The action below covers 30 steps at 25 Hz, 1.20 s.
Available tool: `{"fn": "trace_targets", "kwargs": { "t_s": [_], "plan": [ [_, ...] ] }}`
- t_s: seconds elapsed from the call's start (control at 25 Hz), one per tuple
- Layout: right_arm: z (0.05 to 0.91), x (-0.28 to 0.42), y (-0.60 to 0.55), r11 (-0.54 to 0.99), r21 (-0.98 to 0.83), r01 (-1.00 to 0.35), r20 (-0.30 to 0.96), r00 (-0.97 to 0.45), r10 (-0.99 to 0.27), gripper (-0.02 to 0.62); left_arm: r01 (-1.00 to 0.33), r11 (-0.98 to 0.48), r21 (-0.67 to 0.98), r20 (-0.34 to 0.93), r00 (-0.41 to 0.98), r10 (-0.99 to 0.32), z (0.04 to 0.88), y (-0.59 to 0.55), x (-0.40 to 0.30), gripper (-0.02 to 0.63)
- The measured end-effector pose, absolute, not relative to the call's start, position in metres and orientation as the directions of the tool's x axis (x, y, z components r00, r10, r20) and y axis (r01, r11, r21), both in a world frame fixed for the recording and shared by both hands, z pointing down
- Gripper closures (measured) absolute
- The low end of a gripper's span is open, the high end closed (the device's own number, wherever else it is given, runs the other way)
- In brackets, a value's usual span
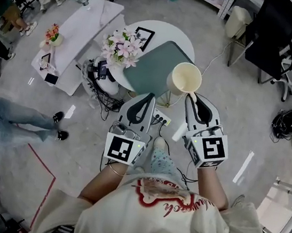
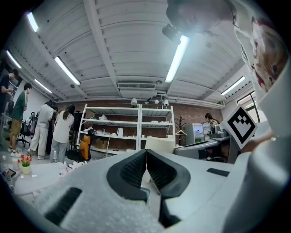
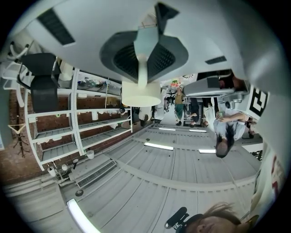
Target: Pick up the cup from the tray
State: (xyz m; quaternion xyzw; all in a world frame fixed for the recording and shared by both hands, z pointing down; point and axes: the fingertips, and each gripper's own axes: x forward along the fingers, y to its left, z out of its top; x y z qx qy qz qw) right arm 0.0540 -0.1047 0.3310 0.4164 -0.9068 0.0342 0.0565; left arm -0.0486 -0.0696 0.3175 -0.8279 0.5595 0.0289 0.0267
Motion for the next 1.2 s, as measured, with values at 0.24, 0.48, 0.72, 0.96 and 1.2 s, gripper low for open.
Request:
{"fn": "trace_targets", "kwargs": {
  "t_s": [0.24, 0.48, 0.72, 0.96, 1.2],
  "plan": [
    [0.329, 0.059, -0.020, 0.603, -0.032, -0.797, 0.125, -0.601, -0.789, 0.543, -0.915, -0.402, -0.019, -0.076, 0.403, -0.912, 0.312, 0.010, -0.051, 0.592],
    [0.326, 0.050, 0.074, 0.591, -0.047, -0.806, 0.137, -0.591, -0.795, 0.543, -0.902, -0.431, -0.027, -0.066, 0.432, -0.899, 0.305, 0.089, -0.055, 0.592],
    [0.310, 0.054, 0.122, 0.584, -0.013, -0.812, 0.131, -0.580, -0.804, 0.543, -0.898, -0.440, -0.023, -0.073, 0.440, -0.895, 0.295, 0.131, -0.046, 0.592],
    [0.308, 0.065, 0.135, 0.585, 0.006, -0.811, 0.144, -0.578, -0.803, 0.543, -0.906, -0.423, -0.006, -0.088, 0.422, -0.902, 0.288, 0.145, -0.035, 0.592],
    [0.304, 0.077, 0.143, 0.584, 0.034, -0.811, 0.134, -0.576, -0.807, 0.543, -0.906, -0.424, -0.017, -0.088, 0.424, -0.902, 0.290, 0.158, -0.019, 0.592]
  ]
}}
